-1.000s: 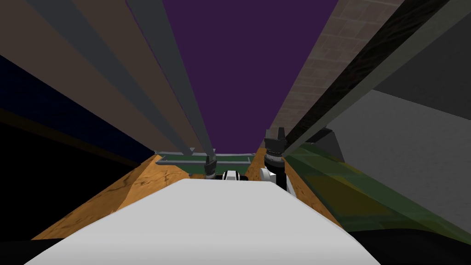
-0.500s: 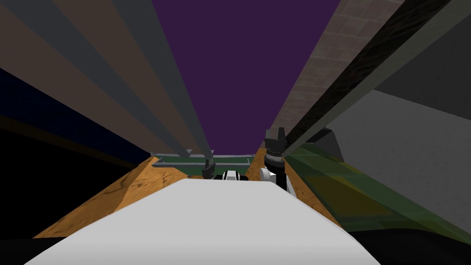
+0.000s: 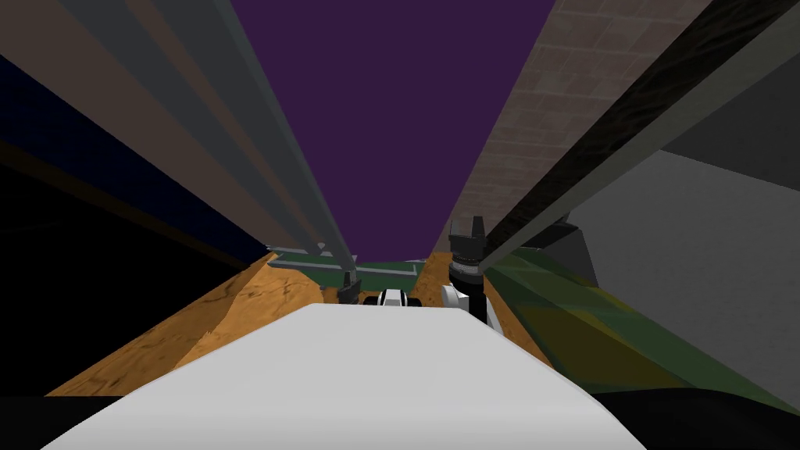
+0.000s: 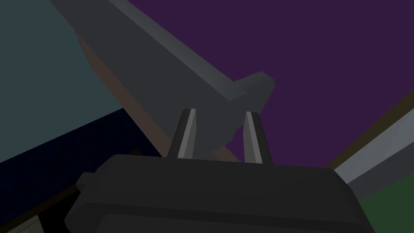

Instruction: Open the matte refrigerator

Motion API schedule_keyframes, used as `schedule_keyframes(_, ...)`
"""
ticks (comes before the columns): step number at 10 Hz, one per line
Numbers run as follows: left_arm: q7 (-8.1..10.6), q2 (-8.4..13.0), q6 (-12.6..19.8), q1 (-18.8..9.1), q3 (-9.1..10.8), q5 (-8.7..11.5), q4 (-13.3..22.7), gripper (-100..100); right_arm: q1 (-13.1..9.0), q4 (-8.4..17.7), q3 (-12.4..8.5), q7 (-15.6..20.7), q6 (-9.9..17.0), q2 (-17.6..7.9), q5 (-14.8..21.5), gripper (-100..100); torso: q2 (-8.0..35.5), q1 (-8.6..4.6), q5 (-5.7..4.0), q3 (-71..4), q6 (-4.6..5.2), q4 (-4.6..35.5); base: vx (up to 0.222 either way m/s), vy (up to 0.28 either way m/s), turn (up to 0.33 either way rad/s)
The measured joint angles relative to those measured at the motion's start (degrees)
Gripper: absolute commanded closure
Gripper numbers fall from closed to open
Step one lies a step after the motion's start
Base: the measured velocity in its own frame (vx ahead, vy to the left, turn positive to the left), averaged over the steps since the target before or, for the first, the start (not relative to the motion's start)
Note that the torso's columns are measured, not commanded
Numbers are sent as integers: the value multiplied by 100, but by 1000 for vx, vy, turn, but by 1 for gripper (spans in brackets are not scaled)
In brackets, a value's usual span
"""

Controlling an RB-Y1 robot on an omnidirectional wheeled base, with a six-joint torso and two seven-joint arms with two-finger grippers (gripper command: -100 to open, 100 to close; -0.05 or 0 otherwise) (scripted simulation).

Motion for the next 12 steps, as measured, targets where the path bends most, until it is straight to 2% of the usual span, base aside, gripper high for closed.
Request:
schedule_keyframes(7,-355,-30,238,465,61,250,-688,100,1,0,0,0,0,0,0,0,34,-26,-19,13,-14,19,-57,-108,83)
schedule_keyframes(9,-387,-32,233,487,80,286,-694,100,1,0,-1,0,0,-1,0,0,9,-6,-20,-4,-7,20,-25,-24,-6)
schedule_keyframes(12,-455,-21,337,600,87,332,-954,100,1,0,-1,0,0,-1,0,0,25,-26,-18,8,-16,11,-18,-47,51)
